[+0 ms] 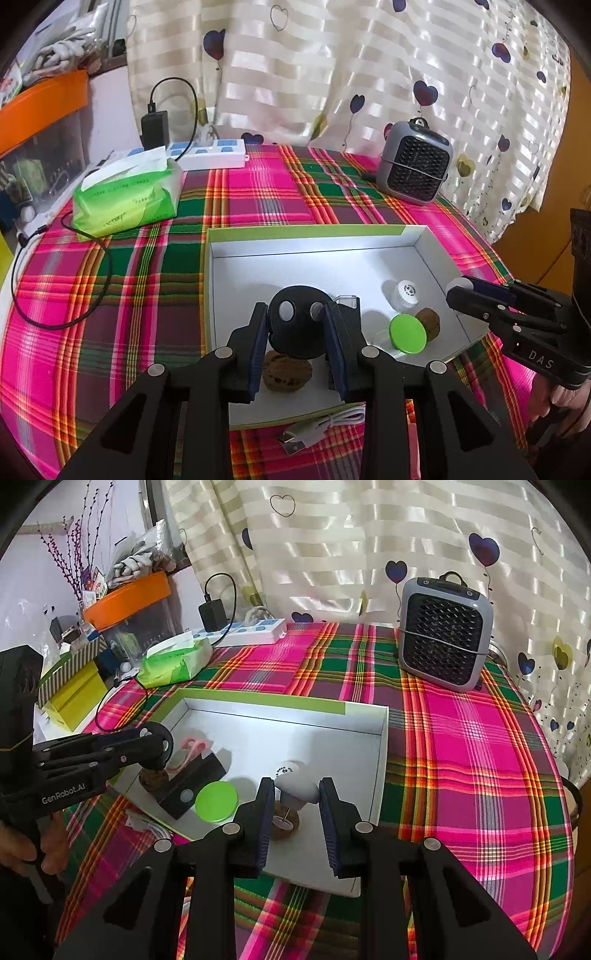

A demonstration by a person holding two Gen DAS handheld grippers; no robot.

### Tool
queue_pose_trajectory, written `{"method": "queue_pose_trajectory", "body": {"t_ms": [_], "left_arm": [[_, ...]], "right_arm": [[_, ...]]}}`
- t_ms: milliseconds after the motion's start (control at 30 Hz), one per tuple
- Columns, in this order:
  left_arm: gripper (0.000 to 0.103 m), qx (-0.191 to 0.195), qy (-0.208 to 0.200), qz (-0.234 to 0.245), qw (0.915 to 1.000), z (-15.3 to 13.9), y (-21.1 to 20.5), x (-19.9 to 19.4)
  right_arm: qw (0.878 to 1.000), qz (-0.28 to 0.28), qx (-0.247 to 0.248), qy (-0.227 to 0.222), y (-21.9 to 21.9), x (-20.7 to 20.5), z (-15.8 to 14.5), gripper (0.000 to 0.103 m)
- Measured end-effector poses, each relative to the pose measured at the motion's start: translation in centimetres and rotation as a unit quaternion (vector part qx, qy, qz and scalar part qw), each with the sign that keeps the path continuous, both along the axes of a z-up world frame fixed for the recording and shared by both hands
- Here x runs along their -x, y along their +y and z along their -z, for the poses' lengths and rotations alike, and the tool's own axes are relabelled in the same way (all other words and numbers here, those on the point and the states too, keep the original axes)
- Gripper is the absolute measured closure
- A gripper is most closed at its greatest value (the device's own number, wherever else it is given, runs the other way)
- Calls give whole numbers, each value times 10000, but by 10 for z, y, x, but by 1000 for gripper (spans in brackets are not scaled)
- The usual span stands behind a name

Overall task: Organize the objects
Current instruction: 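Lower and release the black object in the box with the left gripper while the right releases the knob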

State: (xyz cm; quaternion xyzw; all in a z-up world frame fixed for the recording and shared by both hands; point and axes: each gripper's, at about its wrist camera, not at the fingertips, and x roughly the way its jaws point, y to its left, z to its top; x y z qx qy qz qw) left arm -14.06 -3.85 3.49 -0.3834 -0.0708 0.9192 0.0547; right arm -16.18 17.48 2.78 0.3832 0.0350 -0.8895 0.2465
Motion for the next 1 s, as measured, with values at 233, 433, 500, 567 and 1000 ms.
{"method": "queue_pose_trajectory", "body": {"t_ms": [233,433,500,567,1000], "left_arm": [[75,106,-78,-36,9999,5,-1,3],[75,141,-86,71,9998,6,4,3],[75,138,-93,129,9998,7,7,2],[75,166,-95,192,9996,7,11,2],[75,142,-126,414,9990,10,23,1]], "right_arm": [[10000,64,-40,-38,2,4,5,77],[9998,128,-127,-83,3,7,10,77],[9997,135,-171,-113,2,7,12,77],[9995,134,-220,-161,0,8,15,77],[9993,-106,-180,-296,-10,8,23,77]]}}
